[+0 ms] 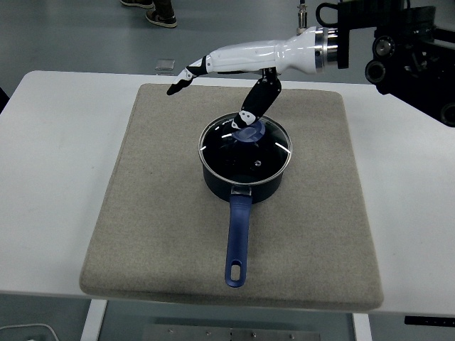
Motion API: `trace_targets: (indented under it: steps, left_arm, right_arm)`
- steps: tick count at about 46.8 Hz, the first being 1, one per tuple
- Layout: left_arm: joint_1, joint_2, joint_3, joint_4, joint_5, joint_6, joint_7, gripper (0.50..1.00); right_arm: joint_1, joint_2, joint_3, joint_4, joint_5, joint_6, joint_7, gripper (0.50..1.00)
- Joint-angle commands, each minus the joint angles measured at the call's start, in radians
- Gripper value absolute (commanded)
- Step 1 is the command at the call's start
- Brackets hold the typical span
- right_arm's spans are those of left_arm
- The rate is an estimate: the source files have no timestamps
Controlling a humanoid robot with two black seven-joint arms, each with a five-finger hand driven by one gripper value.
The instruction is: Lift the pot lid and place it to the right of the pot.
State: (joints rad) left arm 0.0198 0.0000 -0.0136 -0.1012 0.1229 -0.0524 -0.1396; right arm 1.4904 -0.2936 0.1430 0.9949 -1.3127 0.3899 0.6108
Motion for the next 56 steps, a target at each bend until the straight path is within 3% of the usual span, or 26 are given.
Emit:
trace_targets:
  steps: [1, 16, 56]
  left_arm:
    - [0.0, 0.0, 0.001, 0.0, 0.0, -0.001, 0.0, 1.0]
    - [0.0, 0.0, 0.0, 0.0, 0.0, 0.0, 0.0, 1.0]
    - [0.0, 0.0, 0.0, 0.0, 0.0, 0.0, 0.0, 1.0]
  right_arm:
    - [-0.009, 0.001, -0.005, 0.001, -0.04, -0.025, 0.0, 0.907]
    - [-0.019, -0.001, -0.071, -0.001, -0.157, -0.111, 0.0, 0.907]
    - [0.011, 0.001, -0.14, -0.002, -0.281, -0.158, 0.0, 0.907]
